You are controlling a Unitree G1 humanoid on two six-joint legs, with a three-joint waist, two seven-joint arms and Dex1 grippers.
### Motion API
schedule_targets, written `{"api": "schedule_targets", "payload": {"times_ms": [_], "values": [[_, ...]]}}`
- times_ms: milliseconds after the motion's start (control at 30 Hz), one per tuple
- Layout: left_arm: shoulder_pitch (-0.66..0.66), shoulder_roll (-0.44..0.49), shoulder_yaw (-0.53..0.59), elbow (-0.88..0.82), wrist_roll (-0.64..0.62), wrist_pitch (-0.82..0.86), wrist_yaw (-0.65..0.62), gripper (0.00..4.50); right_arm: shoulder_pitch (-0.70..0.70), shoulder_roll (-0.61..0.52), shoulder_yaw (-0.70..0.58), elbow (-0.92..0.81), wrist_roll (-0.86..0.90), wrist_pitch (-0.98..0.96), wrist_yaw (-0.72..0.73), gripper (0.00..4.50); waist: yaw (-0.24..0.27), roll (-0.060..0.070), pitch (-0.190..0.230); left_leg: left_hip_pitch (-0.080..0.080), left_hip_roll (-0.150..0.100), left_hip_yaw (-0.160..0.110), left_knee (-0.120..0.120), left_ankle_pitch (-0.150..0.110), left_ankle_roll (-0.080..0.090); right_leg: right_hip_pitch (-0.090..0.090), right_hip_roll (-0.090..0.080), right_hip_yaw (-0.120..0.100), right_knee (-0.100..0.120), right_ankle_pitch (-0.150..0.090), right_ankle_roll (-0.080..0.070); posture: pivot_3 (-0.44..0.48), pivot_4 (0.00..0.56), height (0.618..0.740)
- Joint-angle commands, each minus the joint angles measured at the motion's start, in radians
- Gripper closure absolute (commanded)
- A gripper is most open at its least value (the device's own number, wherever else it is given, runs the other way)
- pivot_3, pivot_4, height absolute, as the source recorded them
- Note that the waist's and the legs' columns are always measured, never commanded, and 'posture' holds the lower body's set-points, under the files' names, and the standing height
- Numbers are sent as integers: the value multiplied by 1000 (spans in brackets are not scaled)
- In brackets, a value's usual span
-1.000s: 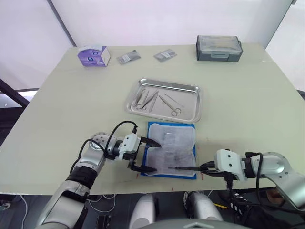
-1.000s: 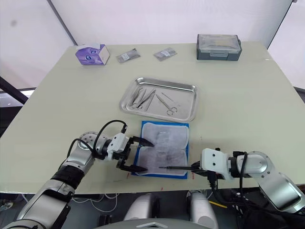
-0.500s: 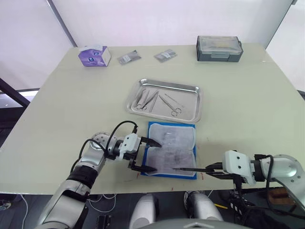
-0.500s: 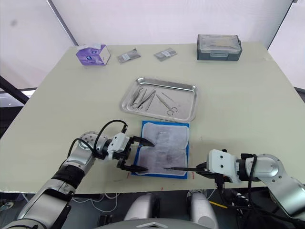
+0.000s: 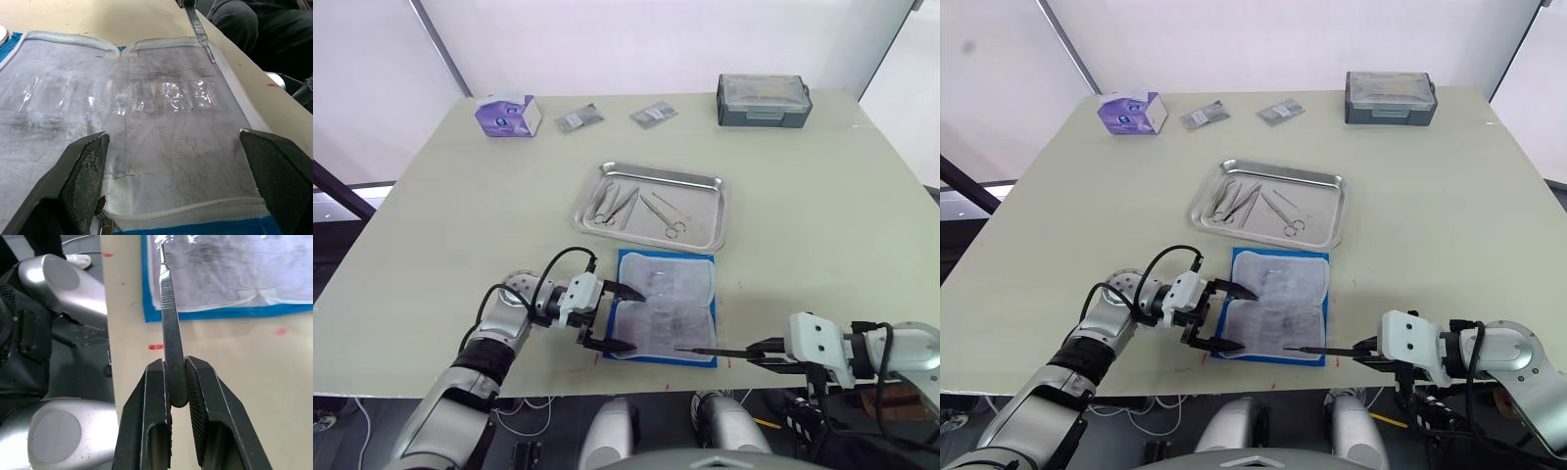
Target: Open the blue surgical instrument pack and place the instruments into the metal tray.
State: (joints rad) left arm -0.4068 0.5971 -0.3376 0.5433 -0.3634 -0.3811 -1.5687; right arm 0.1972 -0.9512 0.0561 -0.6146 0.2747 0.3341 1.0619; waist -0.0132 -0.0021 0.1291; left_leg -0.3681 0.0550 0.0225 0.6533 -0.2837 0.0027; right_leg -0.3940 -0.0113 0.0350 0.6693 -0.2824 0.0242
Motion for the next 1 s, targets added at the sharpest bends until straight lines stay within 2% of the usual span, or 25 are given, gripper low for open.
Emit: {"api": "schedule_targets", "payload": {"times_ms": [33, 133, 267, 467, 567, 733, 1000], "values": [[47, -2, -77, 79, 40, 16, -46, 0, 7, -5, -35, -42, 14, -22, -1, 4481, 0, 0, 0, 0, 0, 0, 0, 0, 0, 0, 0, 0, 0, 0, 0, 0, 150, 731], [43, -2, -81, 86, 38, 13, -46, 0, 20, -9, -52, -42, 17, -29, 1, 4481, 0, 0, 0, 0, 0, 0, 0, 0, 0, 0, 0, 0, 0, 0, 0, 0, 150, 731], [38, -3, -84, 94, 37, 7, -46, 0, -12, -19, -136, 27, 79, -37, 42, 4481, 0, 0, 0, 0, 0, 0, 0, 0, 0, 1, 0, 0, 0, 0, 0, 0, 150, 731], [31, -4, -87, 105, 35, 0, -46, 0, -81, 40, -186, 84, 167, 12, 10, 4481, 0, -1, 1, 4, 0, 0, 0, 0, 0, 4, 0, 0, 0, 0, 0, 0, 150, 731], [26, -8, -86, 115, 36, -4, -46, 0, -140, 94, -179, 118, 175, 65, -66, 4481, 0, -1, 0, 5, 0, 0, 0, 0, 0, 5, 0, 1, 0, 1, -1, 0, 150, 731], [25, -14, -76, 122, 38, -7, -46, 0, -303, 237, -137, 136, 187, 237, -280, 4481, -1, 1, 0, 6, -1, 0, 0, 0, 0, 6, 0, 3, 0, 1, -2, 0, 150, 731], [26, -19, -65, 126, 43, -9, -46, 0, -557, 391, -31, 228, 138, 405, -468, 4481, -1, 6, -3, 6, -1, 0, 0, 0, 0, 6, 1, 4, 1, 2, -3, 0, 150, 731]]}}
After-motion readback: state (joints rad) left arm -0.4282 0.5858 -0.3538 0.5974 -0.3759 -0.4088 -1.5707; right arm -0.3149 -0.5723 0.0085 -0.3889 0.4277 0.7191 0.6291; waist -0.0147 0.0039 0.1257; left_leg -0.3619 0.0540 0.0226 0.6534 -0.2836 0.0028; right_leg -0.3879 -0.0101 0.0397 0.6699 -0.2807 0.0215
